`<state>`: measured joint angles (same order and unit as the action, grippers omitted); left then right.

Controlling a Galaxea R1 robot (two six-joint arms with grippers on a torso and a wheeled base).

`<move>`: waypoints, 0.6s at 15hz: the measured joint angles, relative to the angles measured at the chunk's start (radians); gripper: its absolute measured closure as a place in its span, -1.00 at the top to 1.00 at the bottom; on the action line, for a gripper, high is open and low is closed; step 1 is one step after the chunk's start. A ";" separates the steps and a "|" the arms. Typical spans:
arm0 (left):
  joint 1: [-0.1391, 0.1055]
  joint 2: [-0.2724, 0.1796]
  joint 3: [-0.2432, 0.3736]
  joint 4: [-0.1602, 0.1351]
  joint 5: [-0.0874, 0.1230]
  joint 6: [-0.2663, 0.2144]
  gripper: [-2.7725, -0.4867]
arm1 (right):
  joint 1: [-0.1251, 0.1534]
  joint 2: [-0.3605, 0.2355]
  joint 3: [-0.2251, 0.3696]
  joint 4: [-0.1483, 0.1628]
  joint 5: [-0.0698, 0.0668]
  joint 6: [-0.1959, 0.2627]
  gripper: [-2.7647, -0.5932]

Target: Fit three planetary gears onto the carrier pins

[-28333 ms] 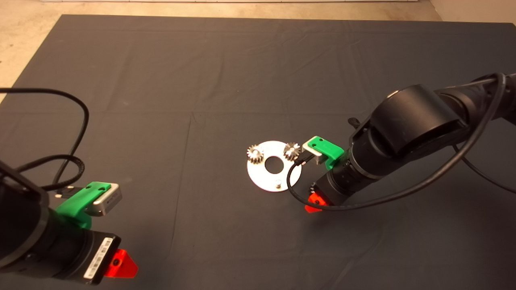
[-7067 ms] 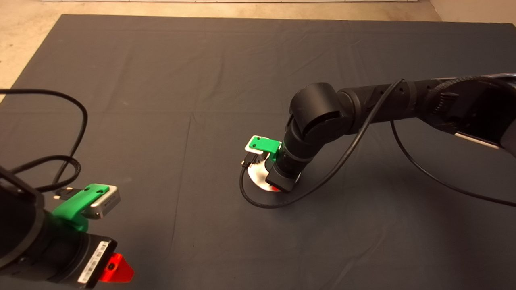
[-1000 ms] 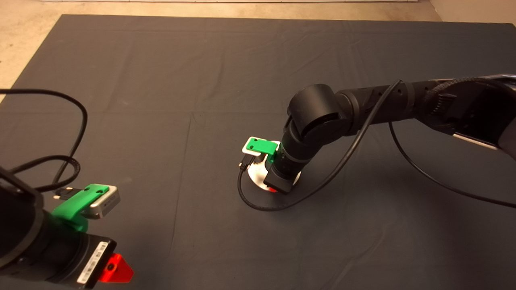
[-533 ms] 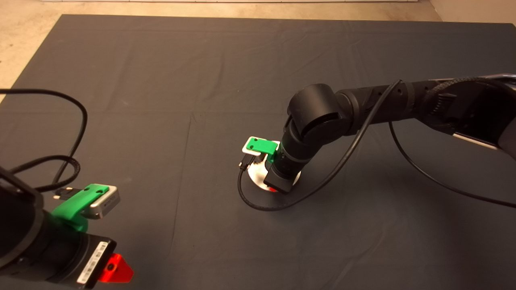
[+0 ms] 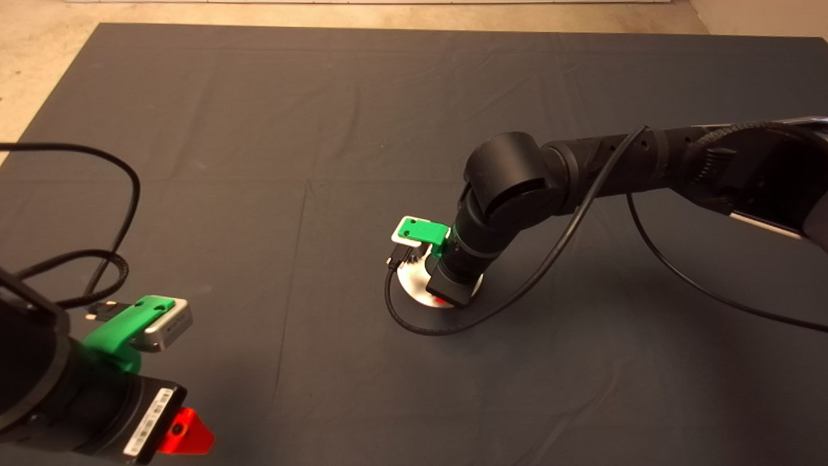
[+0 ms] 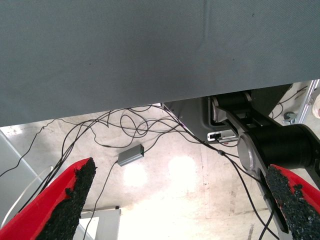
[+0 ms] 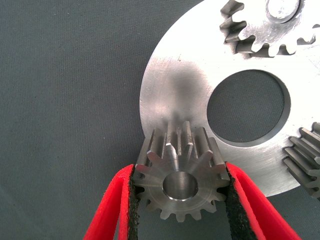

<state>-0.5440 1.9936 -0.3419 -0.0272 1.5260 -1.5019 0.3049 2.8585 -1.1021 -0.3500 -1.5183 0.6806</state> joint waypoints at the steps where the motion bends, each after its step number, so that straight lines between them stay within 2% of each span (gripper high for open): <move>1: 0.000 0.000 0.000 0.000 0.000 0.000 0.73 | 0.000 0.000 0.000 0.000 0.000 0.000 -0.68; 9: 0.000 0.000 0.000 0.000 0.000 0.000 0.73 | -0.002 0.000 0.000 -0.001 0.000 0.000 -0.68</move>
<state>-0.5440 1.9936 -0.3419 -0.0268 1.5260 -1.5023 0.3026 2.8589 -1.1017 -0.3506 -1.5183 0.6802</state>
